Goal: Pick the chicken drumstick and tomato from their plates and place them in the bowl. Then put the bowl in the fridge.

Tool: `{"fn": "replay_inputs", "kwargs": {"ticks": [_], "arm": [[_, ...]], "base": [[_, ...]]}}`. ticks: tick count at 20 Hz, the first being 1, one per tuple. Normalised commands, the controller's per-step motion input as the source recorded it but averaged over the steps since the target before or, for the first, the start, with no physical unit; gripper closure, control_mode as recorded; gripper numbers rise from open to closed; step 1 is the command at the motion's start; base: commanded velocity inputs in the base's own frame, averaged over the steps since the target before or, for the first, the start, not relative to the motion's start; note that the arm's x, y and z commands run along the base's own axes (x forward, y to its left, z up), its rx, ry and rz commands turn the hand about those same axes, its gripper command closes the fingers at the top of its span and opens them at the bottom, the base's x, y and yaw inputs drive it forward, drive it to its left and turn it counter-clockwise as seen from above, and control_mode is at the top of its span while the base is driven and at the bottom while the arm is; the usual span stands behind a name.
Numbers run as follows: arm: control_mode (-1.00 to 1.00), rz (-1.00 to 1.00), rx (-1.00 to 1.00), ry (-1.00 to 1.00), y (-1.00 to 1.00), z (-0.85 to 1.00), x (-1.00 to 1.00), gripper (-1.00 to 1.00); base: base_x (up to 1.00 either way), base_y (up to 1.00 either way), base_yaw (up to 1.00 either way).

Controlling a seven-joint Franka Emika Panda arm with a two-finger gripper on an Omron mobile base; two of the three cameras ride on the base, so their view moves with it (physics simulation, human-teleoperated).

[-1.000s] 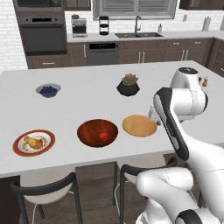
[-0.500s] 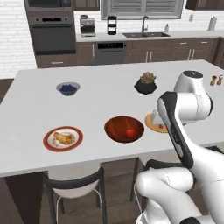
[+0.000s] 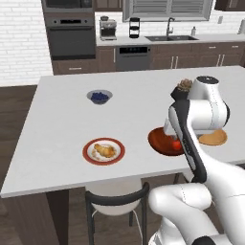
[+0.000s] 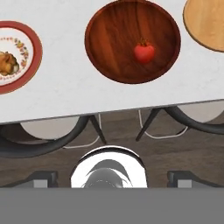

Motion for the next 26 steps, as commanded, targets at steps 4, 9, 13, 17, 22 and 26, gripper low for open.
{"fn": "replay_inputs", "kwargs": {"ticks": [4, 9, 13, 17, 22, 26], "arm": [[1.0, 0.0, 0.0, 0.0, 0.0, 0.0, 0.0, -1.0], [-1.0, 0.0, 0.0, -0.01, 0.1, -0.03, 0.09, -1.0], [-1.0, 0.12, -0.02, 0.0, 0.97, -0.21, 0.86, -1.0], [-1.0, 0.29, 0.0, 0.0, 0.99, -0.38, 1.0, -1.0], [-1.0, 0.36, 0.0, 0.0, 0.77, -0.55, 1.0, -1.0], [-1.0, 0.38, 0.0, 0.0, 0.63, -0.61, 0.51, -1.0]], "base": [[0.44, 0.0, 0.0], [0.0, 0.0, 0.0], [0.0, 0.0, 0.0], [0.0, 0.0, 0.0], [0.0, 0.0, 0.0], [0.0, 0.0, 0.0]]}}
